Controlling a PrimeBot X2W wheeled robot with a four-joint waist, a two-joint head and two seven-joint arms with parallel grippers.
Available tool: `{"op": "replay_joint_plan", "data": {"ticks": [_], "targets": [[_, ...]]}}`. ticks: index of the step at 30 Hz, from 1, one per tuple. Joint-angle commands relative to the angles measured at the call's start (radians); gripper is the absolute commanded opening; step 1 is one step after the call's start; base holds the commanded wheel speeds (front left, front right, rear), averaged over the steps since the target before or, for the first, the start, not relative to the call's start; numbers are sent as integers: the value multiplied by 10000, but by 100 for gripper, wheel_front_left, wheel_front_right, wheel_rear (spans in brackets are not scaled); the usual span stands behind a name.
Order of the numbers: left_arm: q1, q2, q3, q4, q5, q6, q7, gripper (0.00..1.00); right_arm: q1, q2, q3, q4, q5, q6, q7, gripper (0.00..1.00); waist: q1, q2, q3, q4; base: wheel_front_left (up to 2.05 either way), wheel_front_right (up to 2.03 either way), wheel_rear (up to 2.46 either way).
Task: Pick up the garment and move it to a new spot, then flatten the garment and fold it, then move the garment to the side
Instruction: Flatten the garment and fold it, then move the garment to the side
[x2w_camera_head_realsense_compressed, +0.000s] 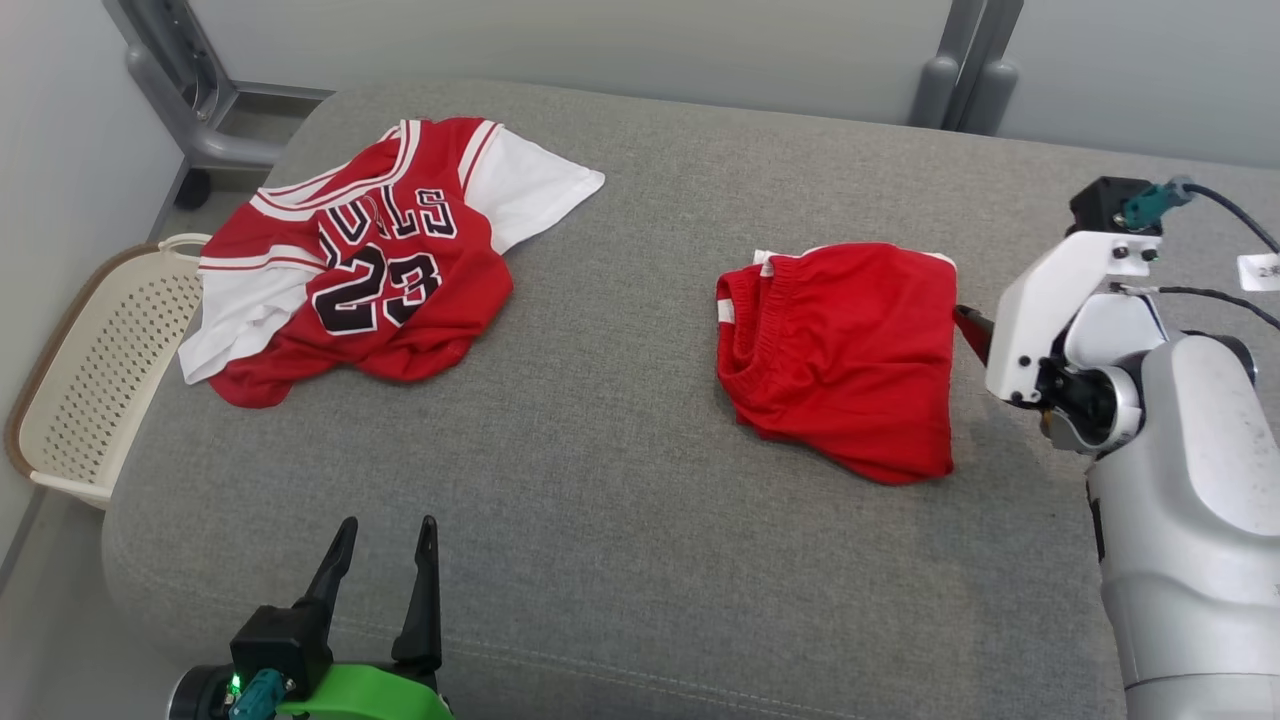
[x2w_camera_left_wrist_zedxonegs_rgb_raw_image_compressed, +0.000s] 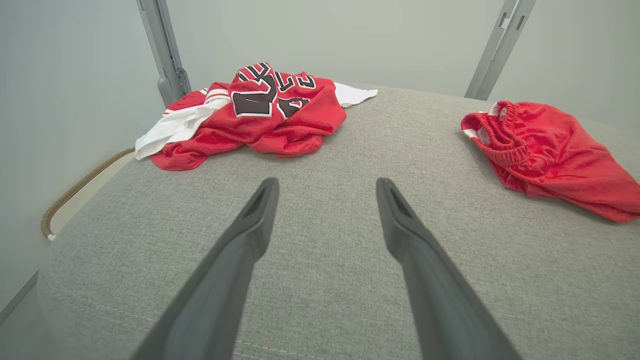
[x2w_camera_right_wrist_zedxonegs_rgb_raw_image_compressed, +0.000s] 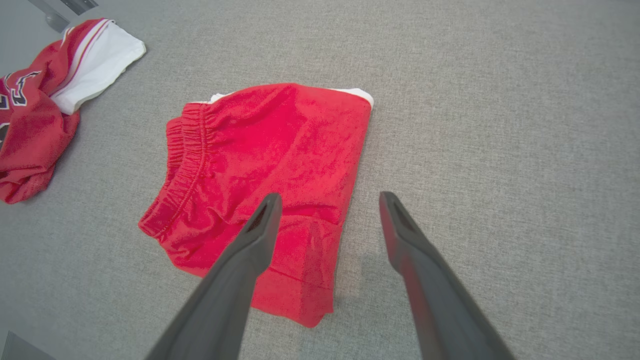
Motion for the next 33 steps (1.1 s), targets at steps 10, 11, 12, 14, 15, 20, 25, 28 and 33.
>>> {"op": "replay_joint_plan", "data": {"ticks": [10,11,12,14,15,20,25,28,33], "targets": [[-302,-28,-99,10,-50,-31,-36,100,203,56,-1388,118,79,0,260,100,0,-1,596,178,0,0,0],[-338,-26,-102,30,-34,-33,-46,100,139,60,-1413,206,111,0,214,100,0,-1,649,208,0,0,0],[-338,-26,-102,30,-34,-33,-46,100,139,60,-1413,206,111,0,214,100,0,-1,649,208,0,0,0],[-417,-21,-107,49,-13,-22,-61,100,65,53,-1496,392,43,0,125,100,0,-1,751,268,0,0,0],[-451,-26,-108,55,-6,-22,-69,100,25,53,-1541,516,23,0,100,100,0,-1,801,302,0,0,0],[-555,-69,-168,114,-1,-48,-104,100,-254,50,-1651,1288,-35,0,-78,100,0,-1,1116,492,0,0,0],[-687,-115,-221,202,-5,-100,-149,100,-492,53,-1670,2010,54,0,-409,100,0,-1,1266,612,0,0,0],[-698,-115,-229,254,-21,-96,-175,100,-594,63,-1631,2446,59,0,-593,100,0,-1,1318,654,0,0,0],[-748,-138,-226,328,-60,-111,-201,100,-798,86,-1404,3122,129,0,-792,11,0,-1,1360,679,0,0,0]]}}
